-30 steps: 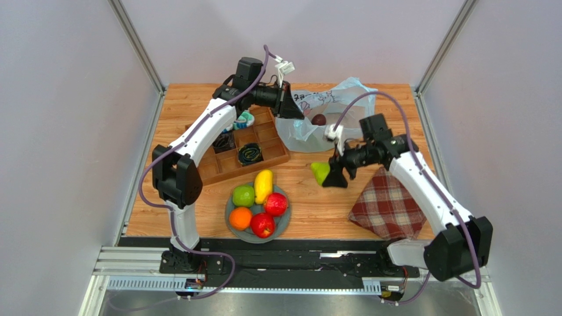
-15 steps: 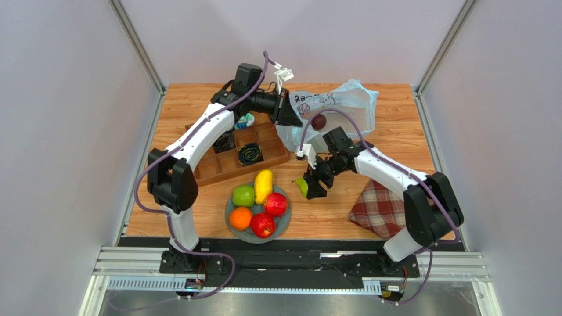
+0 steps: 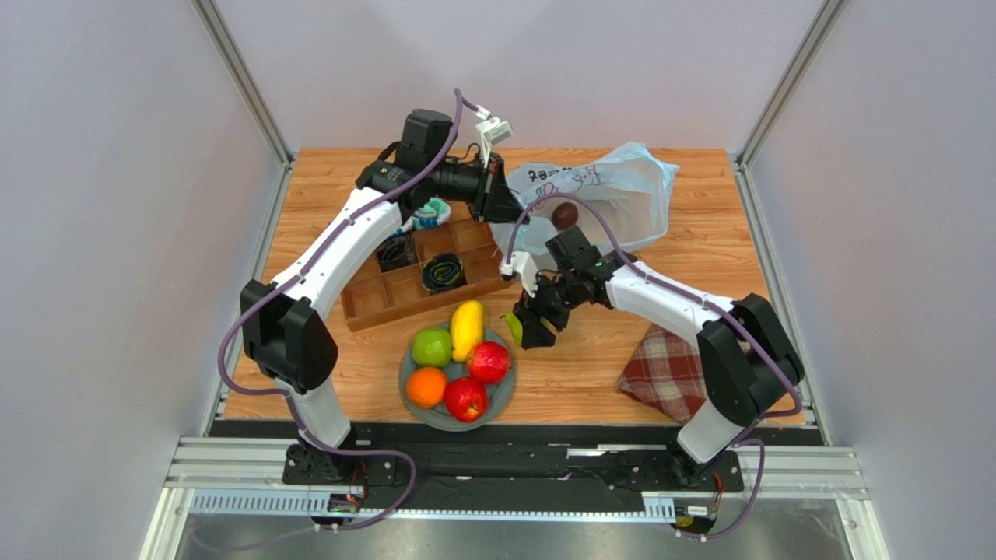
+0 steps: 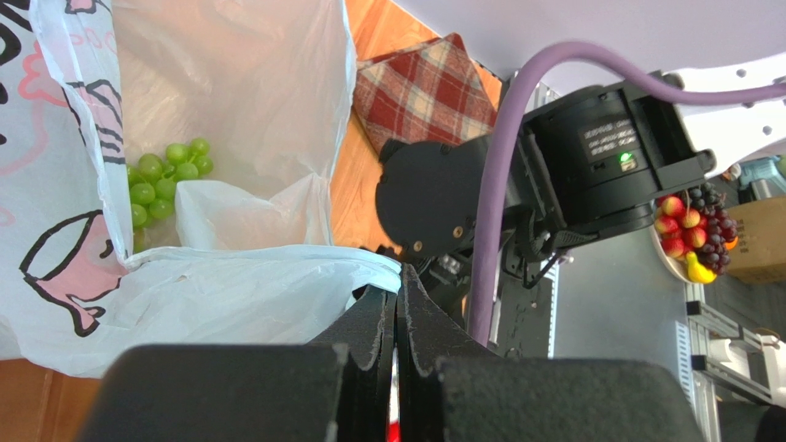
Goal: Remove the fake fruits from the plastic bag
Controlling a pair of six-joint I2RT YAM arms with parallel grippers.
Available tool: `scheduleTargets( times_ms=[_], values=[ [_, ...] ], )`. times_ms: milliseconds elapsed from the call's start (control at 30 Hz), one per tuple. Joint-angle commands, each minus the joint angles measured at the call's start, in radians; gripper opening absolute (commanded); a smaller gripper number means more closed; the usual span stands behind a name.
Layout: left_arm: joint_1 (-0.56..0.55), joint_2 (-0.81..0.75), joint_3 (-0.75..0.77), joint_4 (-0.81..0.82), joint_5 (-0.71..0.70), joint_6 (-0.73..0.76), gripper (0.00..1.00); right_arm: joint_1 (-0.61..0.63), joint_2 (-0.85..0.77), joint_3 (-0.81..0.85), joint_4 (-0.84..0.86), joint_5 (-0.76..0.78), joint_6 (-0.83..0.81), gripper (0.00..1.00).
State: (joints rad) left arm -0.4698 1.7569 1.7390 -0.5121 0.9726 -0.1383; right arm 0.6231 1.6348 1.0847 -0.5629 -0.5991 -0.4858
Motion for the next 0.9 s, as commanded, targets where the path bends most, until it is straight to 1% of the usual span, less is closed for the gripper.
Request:
scheduleTargets(
  times_ms=[0, 100, 200, 333, 367, 433, 533, 600, 633, 700, 733, 767, 800, 867],
  values=[
    [-0.001, -0.042, -0.003, -0.008, 0.0, 0.032, 0.0, -0.026, -0.091, 0.064, 0.017, 0.075, 0.0, 0.11],
    [-0.001, -0.037, 0.007, -0.009, -0.005, 0.042, 0.0, -0.016, -0.144, 0.09, 0.0, -0.002, -0.046, 0.13],
    [0.002, -0.027, 0.027, -0.02, -0.012, 0.052, 0.0, 0.023, -0.132, 0.162, -0.008, -0.065, -0.08, 0.16],
    [0.019, -0.033, 0.057, -0.023, -0.029, 0.042, 0.0, 0.121, -0.037, 0.273, -0.043, -0.091, -0.144, 0.17],
    [0.023, -0.034, 0.063, -0.023, -0.032, 0.037, 0.0, 0.139, -0.003, 0.283, -0.058, -0.094, -0.155, 0.17],
    [0.04, -0.033, 0.077, -0.023, -0.029, 0.034, 0.0, 0.186, 0.017, 0.291, -0.058, -0.099, -0.177, 0.17],
    [0.054, -0.03, 0.082, -0.022, -0.022, 0.025, 0.0, 0.225, 0.048, 0.293, -0.046, -0.111, -0.194, 0.17],
    [0.066, -0.033, 0.079, -0.02, -0.018, 0.022, 0.0, 0.234, 0.078, 0.311, -0.066, -0.126, -0.209, 0.18],
    [0.074, -0.033, 0.077, -0.02, -0.014, 0.023, 0.0, 0.243, 0.088, 0.317, -0.078, -0.134, -0.221, 0.2],
    [0.082, -0.033, 0.073, -0.017, -0.009, 0.02, 0.0, 0.256, 0.108, 0.331, -0.115, -0.134, -0.256, 0.31],
    [0.089, -0.033, 0.068, -0.013, -0.005, 0.019, 0.0, 0.265, 0.129, 0.337, -0.124, -0.139, -0.261, 0.39],
    [0.092, -0.03, 0.067, -0.009, -0.005, 0.016, 0.0, 0.268, 0.143, 0.346, -0.159, -0.145, -0.27, 0.95],
    [0.095, -0.027, 0.065, -0.008, -0.002, 0.011, 0.0, 0.27, 0.154, 0.38, -0.182, -0.146, -0.286, 1.0],
    [0.1, -0.022, 0.062, 0.004, 0.003, -0.001, 0.0, 0.271, 0.171, 0.406, -0.222, -0.127, -0.287, 1.0]
  ],
)
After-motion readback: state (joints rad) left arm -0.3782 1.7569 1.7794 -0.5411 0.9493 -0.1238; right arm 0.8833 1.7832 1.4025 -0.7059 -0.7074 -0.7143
